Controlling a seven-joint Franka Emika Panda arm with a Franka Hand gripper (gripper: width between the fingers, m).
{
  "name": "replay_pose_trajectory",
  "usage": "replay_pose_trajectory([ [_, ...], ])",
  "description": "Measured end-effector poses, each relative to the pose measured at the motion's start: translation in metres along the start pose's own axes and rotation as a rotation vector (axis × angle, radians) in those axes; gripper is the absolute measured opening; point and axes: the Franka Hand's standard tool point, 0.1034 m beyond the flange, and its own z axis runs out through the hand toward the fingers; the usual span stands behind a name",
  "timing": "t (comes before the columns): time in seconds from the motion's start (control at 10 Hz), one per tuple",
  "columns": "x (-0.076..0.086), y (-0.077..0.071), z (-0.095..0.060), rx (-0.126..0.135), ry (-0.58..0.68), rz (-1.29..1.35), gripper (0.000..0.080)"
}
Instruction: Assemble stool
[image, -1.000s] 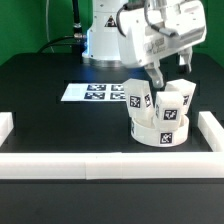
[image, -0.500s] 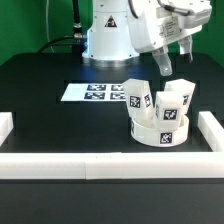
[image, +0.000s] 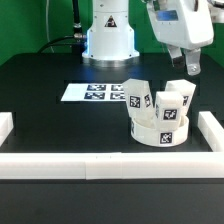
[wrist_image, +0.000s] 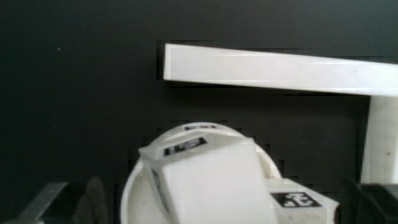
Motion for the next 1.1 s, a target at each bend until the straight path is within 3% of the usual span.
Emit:
replay_pose_trajectory([
  [0.3,0.0003,0.0004,0.0001,-0.006,0.003,-0.203,0.0649],
  [0.4,-0.0012,0.0019,0.0009,-0.046,0.018,-0.391,0.0649],
  [0.5,-0.002,0.0007,0.0014,-0.062,0.024,-0.505,0.0649],
  [0.6,-0.0047,0.0009,0.0044,-0.11,0.015,-0.68,0.0649],
  [0.7,-0.0043,-0.0014,0.0083,-0.127,0.01,-0.746,0.0649],
  [0.8,-0.0013,-0.0025,0.0076,-0.12,0.022,-0.76,0.0649],
  [1.1,0.0014,-0.0018,0.0078,-0.134,0.016,-0.987,0.0649],
])
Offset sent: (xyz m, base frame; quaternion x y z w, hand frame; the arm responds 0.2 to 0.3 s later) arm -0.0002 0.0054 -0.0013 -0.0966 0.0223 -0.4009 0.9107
